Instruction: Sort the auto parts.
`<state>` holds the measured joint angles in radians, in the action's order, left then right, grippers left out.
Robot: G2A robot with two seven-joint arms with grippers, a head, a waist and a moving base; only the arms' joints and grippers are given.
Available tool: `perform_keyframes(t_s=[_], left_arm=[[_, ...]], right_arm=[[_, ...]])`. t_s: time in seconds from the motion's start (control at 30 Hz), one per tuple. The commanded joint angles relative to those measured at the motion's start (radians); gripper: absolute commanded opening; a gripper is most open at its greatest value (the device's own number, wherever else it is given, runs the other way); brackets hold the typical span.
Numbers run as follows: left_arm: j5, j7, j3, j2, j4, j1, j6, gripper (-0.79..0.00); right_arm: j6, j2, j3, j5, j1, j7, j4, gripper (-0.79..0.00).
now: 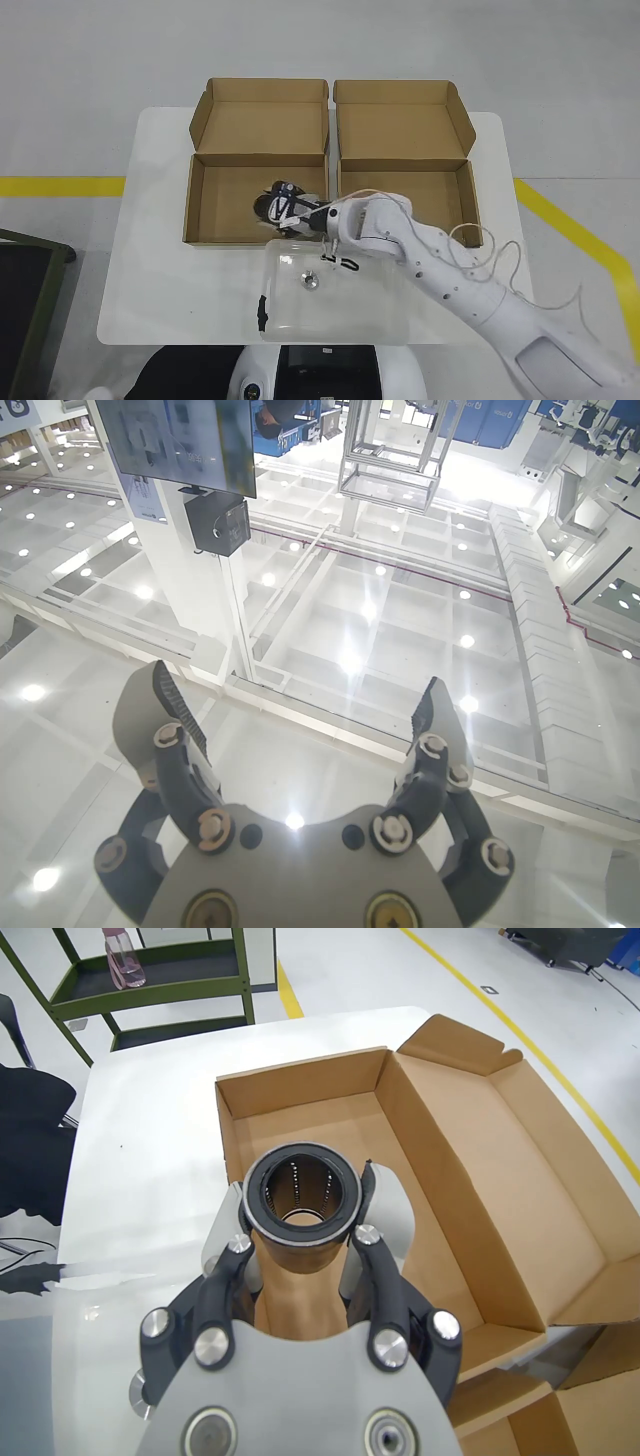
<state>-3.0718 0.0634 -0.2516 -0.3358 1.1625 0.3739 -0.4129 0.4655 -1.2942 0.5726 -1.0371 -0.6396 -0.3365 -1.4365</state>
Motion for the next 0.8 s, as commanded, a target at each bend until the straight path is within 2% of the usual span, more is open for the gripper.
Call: perform_keyframes(t_s=[0.0, 0.43, 0.7, 0.77], left_arm=[[0.000, 0.000, 0.000, 0.000, 0.000, 0.000, 0.000, 0.000], [0.000, 0.000, 0.000, 0.000, 0.000, 0.000, 0.000, 0.000], [0.000, 0.000, 0.000, 0.000, 0.000, 0.000, 0.000, 0.000], [0.000, 0.000, 0.000, 0.000, 0.000, 0.000, 0.000, 0.000]], right_arm=[[-0.006, -0.013, -0.013, -0.005, 0.016, -0.007, 0.028, -0.785], [0.009, -0.100, -0.094, 0.004, 0.070, -0.002, 0.202, -0.785], [0.009, -0.134, -0.100, -0.008, 0.089, -0.025, 0.273, -0.785], [0.020, -0.140, -0.099, -0.003, 0.091, -0.027, 0.288, -0.668]])
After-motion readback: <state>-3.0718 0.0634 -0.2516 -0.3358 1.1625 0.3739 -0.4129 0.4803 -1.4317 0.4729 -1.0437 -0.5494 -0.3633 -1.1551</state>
